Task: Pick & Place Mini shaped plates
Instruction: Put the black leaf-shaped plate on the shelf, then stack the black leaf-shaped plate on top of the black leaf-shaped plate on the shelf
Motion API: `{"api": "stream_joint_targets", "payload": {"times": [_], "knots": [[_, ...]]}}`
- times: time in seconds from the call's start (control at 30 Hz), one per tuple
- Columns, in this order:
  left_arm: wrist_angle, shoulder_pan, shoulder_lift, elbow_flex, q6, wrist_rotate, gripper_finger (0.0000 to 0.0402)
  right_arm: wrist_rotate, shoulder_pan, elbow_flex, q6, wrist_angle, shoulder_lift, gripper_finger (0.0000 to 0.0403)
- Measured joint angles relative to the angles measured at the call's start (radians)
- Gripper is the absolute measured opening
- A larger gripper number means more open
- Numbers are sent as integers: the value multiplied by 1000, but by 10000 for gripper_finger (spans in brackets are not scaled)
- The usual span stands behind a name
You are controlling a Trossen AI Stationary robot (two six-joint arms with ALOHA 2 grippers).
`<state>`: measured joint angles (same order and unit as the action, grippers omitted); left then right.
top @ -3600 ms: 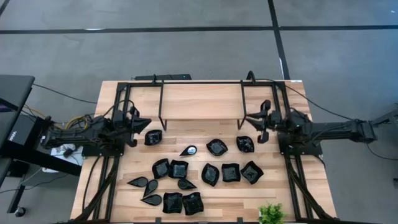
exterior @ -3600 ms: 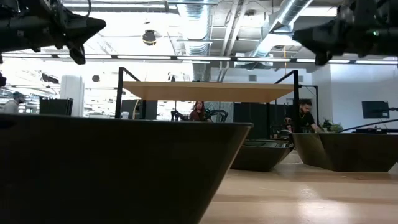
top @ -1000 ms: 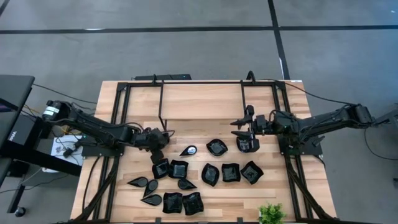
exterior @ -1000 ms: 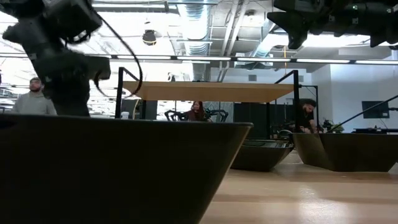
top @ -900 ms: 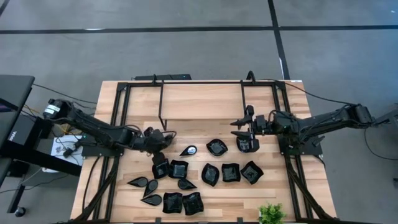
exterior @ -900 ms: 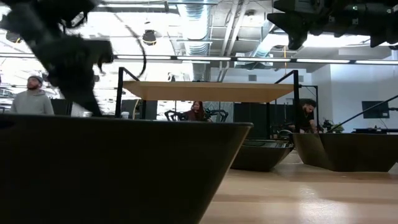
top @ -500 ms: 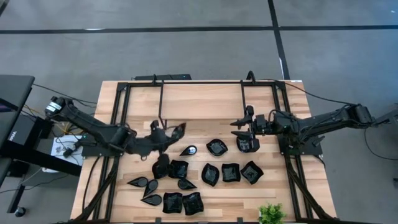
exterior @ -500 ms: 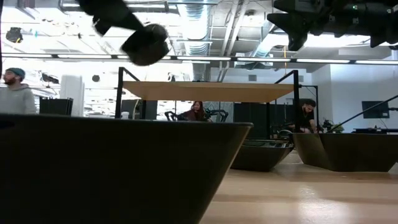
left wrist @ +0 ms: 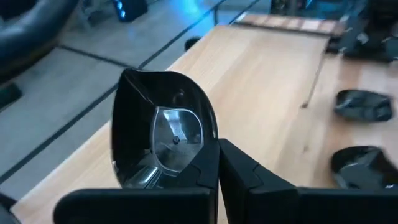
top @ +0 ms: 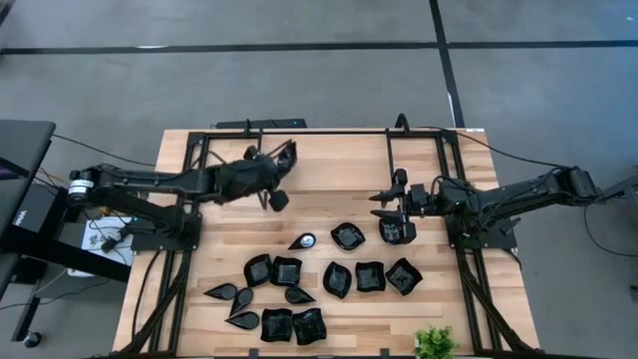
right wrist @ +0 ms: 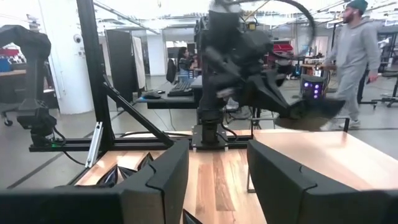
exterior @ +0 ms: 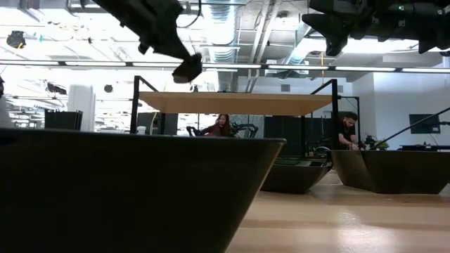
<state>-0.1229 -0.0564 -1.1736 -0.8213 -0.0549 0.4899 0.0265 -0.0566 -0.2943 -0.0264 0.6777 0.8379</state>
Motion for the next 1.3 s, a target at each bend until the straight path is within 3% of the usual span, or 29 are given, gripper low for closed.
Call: {"api": "stream_joint_targets", "payload": {"times": [0.3,0.63,0.97,1.2,1.3], "knots": [[-120,-58,-40,1,9,-18,5,0,0,0,0,-3,0,159],[-124,-57,-45,1,33,-17,11,0,0,0,0,-3,0,159],[-139,-57,-45,1,30,59,52,0,0,0,0,-4,0,159],[-82,14,-45,1,8,56,79,0,0,0,0,-4,0,159],[18,86,-45,1,-108,5,81,0,0,0,0,-4,0,159]]}}
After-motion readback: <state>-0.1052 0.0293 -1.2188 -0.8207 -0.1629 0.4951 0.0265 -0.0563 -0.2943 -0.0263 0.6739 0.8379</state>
